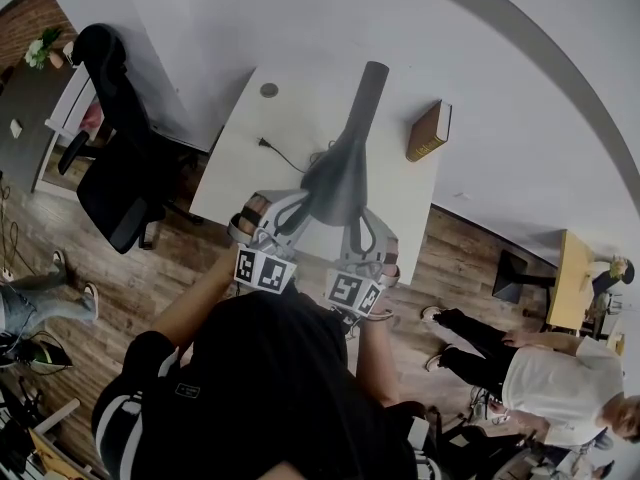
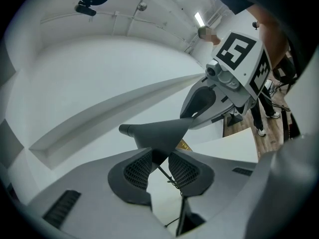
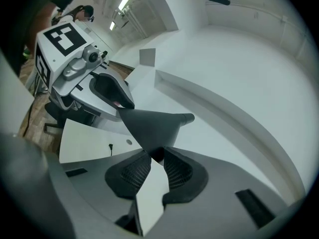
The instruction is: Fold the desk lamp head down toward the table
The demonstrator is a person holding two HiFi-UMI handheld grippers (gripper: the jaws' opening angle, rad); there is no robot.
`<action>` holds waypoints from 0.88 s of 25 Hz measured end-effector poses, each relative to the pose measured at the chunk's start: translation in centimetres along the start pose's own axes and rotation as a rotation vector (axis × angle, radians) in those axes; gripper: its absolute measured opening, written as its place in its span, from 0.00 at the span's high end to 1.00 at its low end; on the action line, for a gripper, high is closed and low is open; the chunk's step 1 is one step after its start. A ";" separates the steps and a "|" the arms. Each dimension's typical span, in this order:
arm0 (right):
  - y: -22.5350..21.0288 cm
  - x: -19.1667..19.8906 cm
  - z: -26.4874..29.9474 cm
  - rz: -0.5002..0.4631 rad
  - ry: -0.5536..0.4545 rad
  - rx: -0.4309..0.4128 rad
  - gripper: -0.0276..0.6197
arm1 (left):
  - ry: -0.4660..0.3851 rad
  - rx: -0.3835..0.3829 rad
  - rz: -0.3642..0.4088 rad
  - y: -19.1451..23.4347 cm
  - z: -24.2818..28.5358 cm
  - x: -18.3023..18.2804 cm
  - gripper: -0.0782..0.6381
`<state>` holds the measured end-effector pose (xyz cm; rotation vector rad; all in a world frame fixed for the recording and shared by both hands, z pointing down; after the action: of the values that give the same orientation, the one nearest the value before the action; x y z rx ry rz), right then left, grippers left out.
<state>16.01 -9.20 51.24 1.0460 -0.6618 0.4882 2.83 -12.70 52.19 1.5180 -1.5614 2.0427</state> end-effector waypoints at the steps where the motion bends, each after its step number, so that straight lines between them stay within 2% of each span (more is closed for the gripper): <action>1: 0.0 0.2 0.1 -0.009 0.003 0.001 0.82 | -0.001 -0.005 0.005 -0.2 0.1 0.2 0.73; 11: 0.9 2.0 1.8 -0.093 0.029 0.014 0.80 | 0.002 -0.015 0.100 -1.6 1.0 2.1 0.72; 17: 1.3 3.0 2.8 -0.130 0.035 0.023 0.79 | -0.007 -0.047 0.173 -2.4 1.7 3.2 0.72; 22: 1.6 3.6 3.7 -0.146 0.046 0.029 0.79 | -0.012 -0.066 0.185 -2.8 2.1 4.2 0.72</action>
<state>16.53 -11.69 56.01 1.0982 -0.5348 0.3947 3.92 -14.93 57.09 1.4134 -1.8168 2.0545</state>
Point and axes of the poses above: the fingertips, and each gripper's own axes: z forward along the fingers, y to its left, x out of its underside, the point moved 7 cm from there along -z, backward along the fingers, and after that the axes turned 14 degrees about -x, right-handed, at the moved point
